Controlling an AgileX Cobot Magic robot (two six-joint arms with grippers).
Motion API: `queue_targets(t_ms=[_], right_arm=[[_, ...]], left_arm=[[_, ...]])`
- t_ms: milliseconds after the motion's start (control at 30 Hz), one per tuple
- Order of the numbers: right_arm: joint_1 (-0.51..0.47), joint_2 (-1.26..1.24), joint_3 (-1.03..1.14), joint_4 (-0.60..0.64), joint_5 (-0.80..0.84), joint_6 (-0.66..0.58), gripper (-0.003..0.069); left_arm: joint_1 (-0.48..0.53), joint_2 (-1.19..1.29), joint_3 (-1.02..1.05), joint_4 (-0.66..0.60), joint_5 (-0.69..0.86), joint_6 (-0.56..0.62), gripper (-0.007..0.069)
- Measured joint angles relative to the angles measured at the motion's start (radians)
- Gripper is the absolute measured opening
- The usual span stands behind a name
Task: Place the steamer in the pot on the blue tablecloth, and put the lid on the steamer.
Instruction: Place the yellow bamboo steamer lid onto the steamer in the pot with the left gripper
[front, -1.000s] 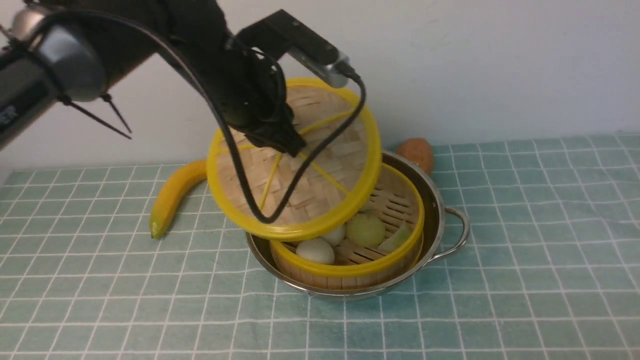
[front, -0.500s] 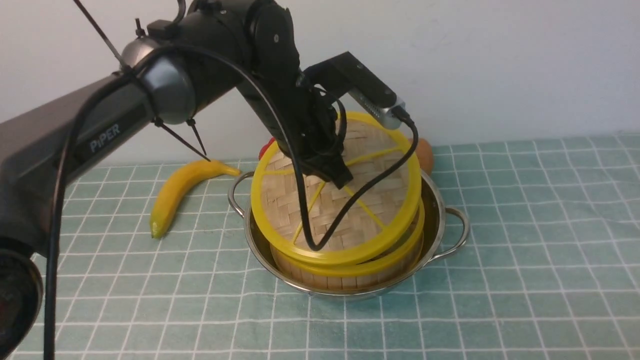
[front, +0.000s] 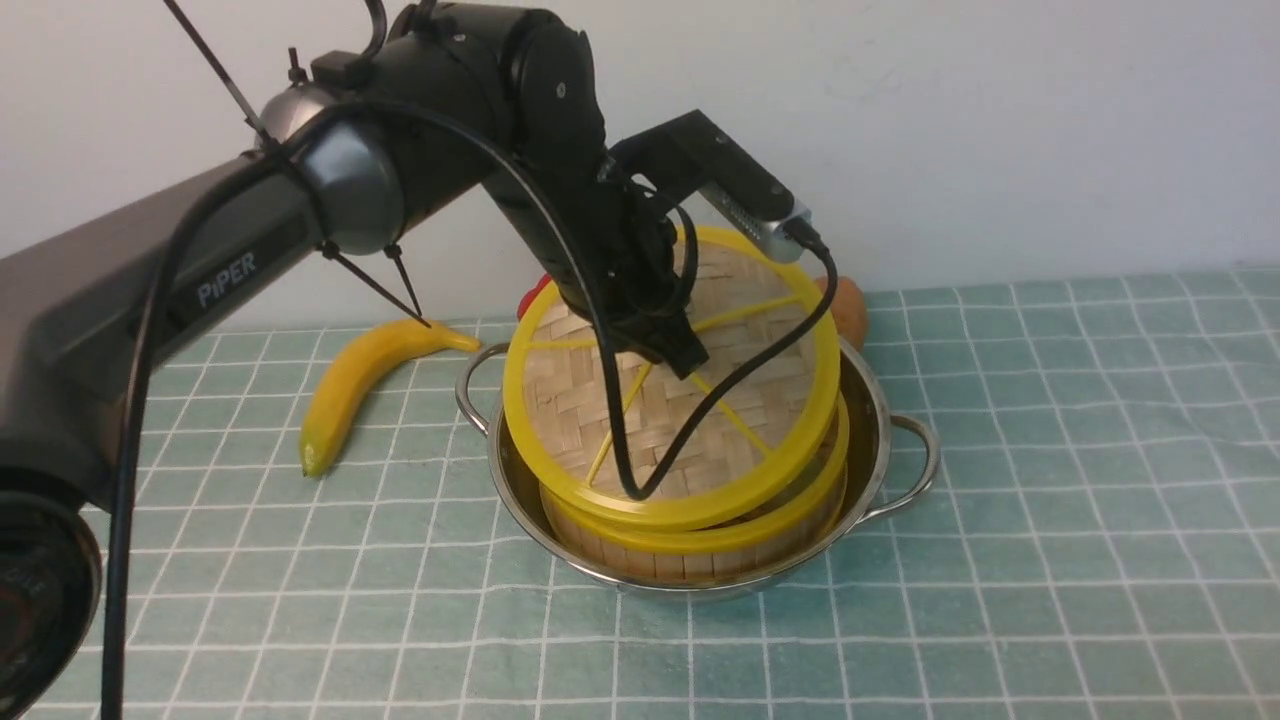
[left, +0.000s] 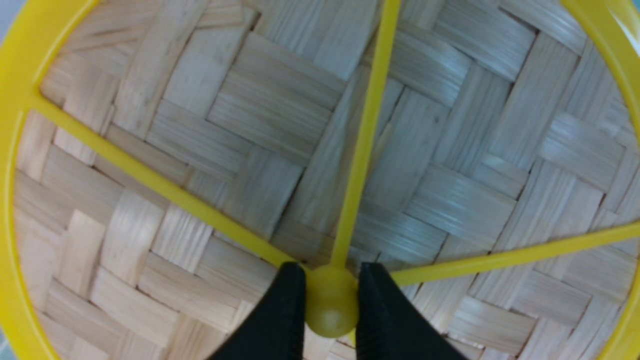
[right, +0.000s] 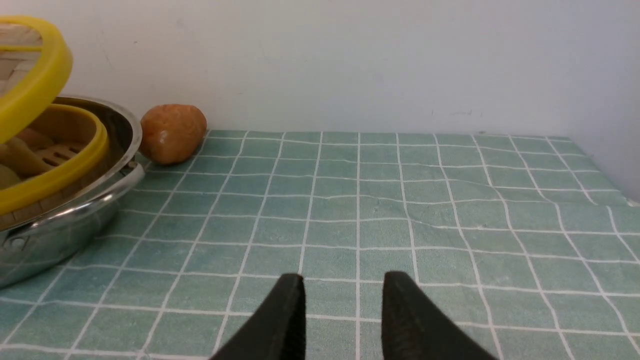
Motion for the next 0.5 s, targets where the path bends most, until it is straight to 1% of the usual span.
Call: queue_targets(t_ms=[500], right_arm=[[0.000, 0.000, 0.000, 0.000, 0.000, 0.000, 0.0243]], left_arm=[[-0.001, 0.006, 0.000, -0.023, -0.001, 0.000, 0.0117]])
